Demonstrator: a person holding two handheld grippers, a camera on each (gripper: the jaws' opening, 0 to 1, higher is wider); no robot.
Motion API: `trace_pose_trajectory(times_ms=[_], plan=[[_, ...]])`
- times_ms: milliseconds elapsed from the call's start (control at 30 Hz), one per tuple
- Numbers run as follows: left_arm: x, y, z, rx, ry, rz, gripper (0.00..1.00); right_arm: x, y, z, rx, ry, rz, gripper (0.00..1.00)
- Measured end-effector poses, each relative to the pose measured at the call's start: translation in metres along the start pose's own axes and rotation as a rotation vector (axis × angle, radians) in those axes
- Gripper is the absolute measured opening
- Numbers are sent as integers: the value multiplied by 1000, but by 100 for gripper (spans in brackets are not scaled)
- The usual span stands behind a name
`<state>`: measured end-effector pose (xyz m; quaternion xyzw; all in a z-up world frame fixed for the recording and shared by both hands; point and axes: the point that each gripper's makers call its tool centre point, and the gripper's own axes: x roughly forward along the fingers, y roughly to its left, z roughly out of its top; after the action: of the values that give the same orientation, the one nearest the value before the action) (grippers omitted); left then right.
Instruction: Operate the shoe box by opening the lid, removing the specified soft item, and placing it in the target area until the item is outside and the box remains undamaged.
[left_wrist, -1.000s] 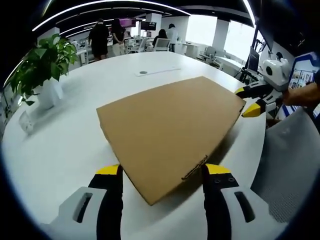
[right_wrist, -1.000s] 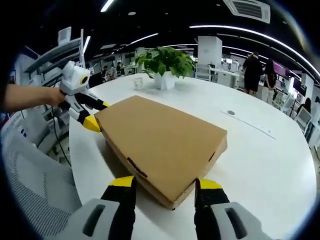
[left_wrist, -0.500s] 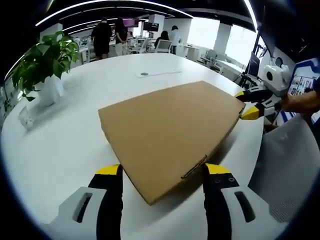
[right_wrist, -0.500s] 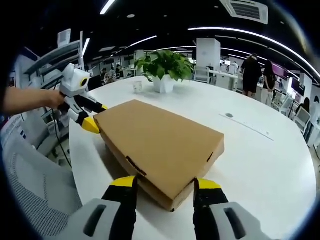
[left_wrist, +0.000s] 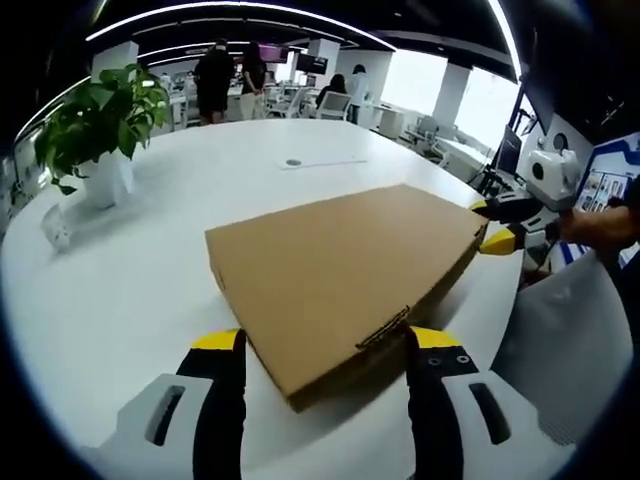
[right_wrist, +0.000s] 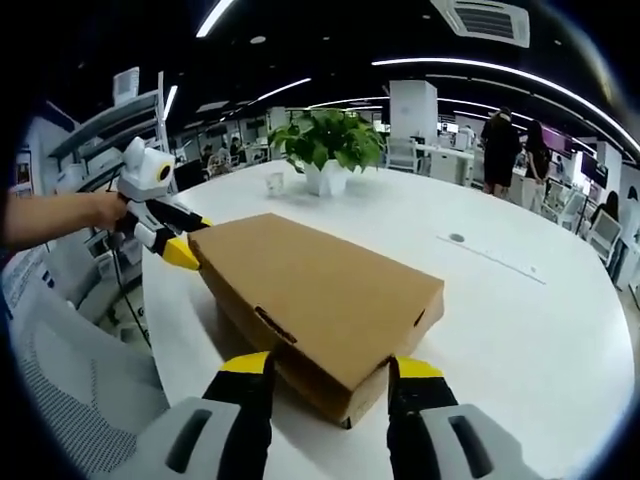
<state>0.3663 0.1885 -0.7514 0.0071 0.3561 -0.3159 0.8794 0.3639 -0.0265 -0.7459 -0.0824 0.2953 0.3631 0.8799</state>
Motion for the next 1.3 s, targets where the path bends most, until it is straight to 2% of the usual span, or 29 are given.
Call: trace_pose_trajectory(times_ms=[367, 833, 867, 933, 1033, 1300], plan=[[-10, -3, 17, -53, -60, 0, 69, -9, 0, 17, 9, -8, 13, 44], [-17, -2, 32, -48, -94, -1, 70, -15, -2, 35, -9, -38, 14, 45], [-18, -2, 34, -35, -94, 0, 69, -16, -3, 37, -8, -42, 14, 45], [-20, 6, 36, 28, -91, 47, 62, -18, -6, 43, -11, -59, 7, 44], [-24, 7, 46, -11, -120, 42, 59, -19, -9, 50, -19, -74, 0, 42], [-27, 12, 60, 6, -157, 69, 53, -20, -17, 65, -26, -108, -17, 41]])
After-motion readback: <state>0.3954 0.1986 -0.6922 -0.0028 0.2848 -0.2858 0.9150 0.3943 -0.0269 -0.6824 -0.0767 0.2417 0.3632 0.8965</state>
